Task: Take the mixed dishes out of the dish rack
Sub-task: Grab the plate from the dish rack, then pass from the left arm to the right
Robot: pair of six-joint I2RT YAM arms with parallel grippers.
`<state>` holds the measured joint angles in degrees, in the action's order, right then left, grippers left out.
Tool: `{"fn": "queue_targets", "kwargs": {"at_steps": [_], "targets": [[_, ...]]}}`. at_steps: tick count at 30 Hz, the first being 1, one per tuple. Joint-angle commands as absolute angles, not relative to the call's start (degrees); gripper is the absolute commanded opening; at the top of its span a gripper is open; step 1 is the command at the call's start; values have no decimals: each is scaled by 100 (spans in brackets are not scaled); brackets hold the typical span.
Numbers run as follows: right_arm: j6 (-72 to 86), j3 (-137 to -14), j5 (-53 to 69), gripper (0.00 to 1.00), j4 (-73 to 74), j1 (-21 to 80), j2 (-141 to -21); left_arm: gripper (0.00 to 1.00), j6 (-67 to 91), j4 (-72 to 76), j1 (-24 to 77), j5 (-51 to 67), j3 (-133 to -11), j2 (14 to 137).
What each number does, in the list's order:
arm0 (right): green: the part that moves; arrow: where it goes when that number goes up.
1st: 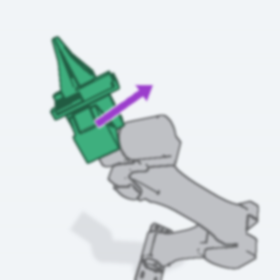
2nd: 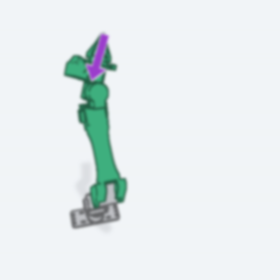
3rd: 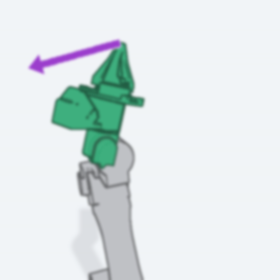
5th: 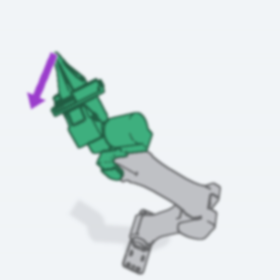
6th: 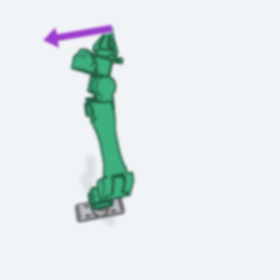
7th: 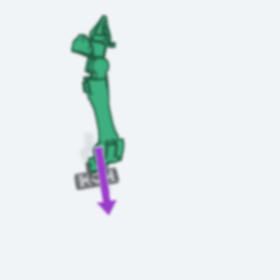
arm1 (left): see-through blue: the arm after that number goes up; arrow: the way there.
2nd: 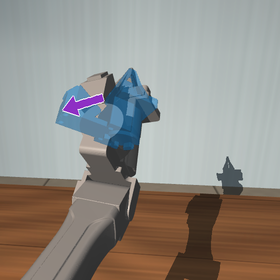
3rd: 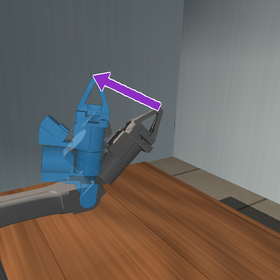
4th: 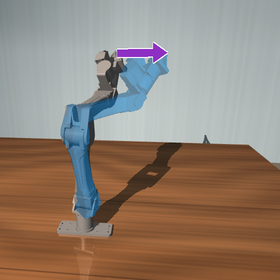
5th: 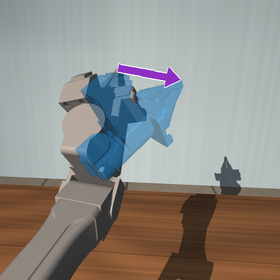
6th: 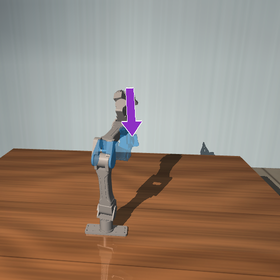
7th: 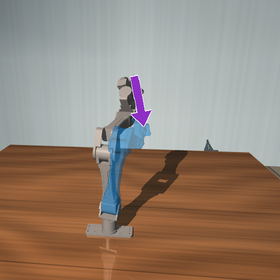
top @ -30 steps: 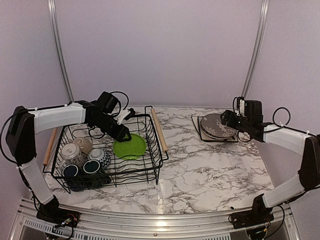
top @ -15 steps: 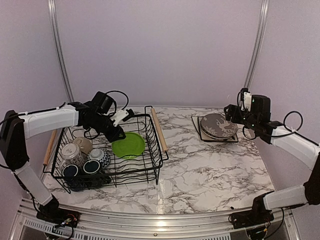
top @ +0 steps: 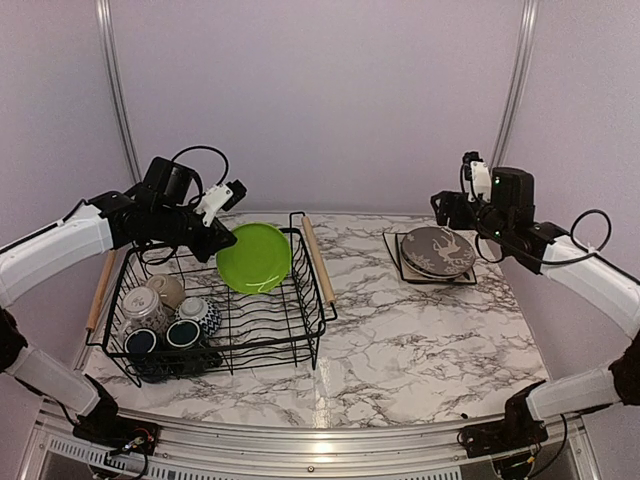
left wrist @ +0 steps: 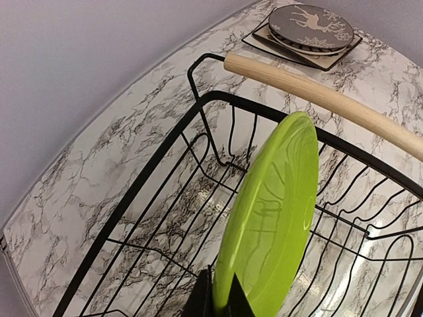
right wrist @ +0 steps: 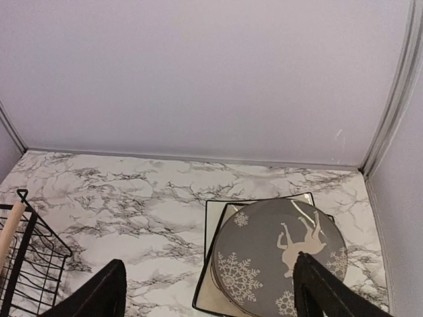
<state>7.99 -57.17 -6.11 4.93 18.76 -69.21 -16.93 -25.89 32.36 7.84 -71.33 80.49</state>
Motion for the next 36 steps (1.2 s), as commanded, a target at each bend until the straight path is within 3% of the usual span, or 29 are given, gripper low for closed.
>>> {"fn": "queue_targets", "kwargs": {"at_steps": [1,5,10,20,29,31,33,36], "targets": [[768,-6525,-31,90,944,2438,-7379,0,-281,-2789,3104,345,-7682,7641],[1980,-6774,1698,96,144,2959,-7795,0,1668,-1811,3025,890,-7414,7359],[3308,-6985,2852,99,-1297,3659,-8442,0,3400,93,3117,1858,-6616,7477],[4416,-6953,2906,97,-2261,3923,-9209,0,3746,722,3359,2071,-6675,7665],[4866,-7013,3214,41,-2781,3936,-9487,0,3628,314,3547,1820,-6953,8010],[4963,-6978,3117,21,-2793,3933,-9467,0,3572,183,3574,1674,-7013,8059],[5081,-6910,3017,0,-2848,3886,-9457,10,3561,132,3585,1596,-7039,8070],[5379,-6631,2876,0,-3046,3687,-9389,40,3399,-343,3586,1274,-7160,8028]]}}
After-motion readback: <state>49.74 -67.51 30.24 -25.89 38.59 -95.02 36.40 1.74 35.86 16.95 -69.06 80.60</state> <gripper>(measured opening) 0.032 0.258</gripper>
